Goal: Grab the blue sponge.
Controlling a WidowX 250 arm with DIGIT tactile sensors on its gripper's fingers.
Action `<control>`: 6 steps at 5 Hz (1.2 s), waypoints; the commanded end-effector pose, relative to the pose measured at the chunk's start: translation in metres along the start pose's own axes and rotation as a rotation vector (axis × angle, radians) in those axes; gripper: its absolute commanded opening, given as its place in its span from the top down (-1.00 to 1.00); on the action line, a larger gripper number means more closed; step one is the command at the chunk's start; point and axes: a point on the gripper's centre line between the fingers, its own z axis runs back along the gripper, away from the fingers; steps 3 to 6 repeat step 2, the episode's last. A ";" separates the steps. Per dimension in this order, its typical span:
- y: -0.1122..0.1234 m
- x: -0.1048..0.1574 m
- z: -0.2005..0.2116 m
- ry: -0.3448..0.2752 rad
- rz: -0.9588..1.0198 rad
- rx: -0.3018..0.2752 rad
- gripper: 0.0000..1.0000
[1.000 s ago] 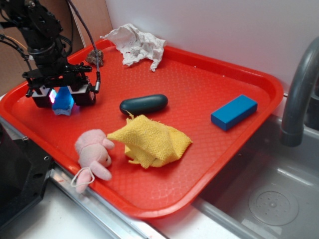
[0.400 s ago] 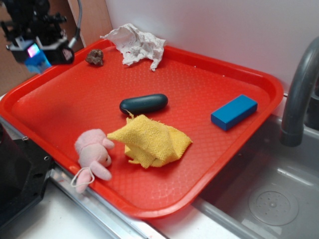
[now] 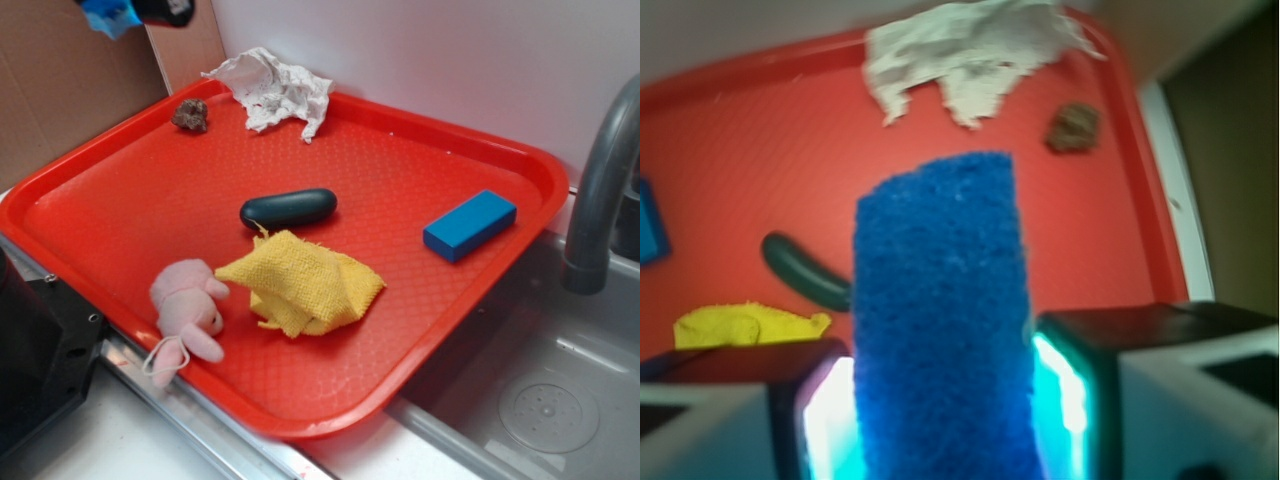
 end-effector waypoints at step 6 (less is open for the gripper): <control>-0.005 0.001 0.019 -0.111 -0.106 -0.029 1.00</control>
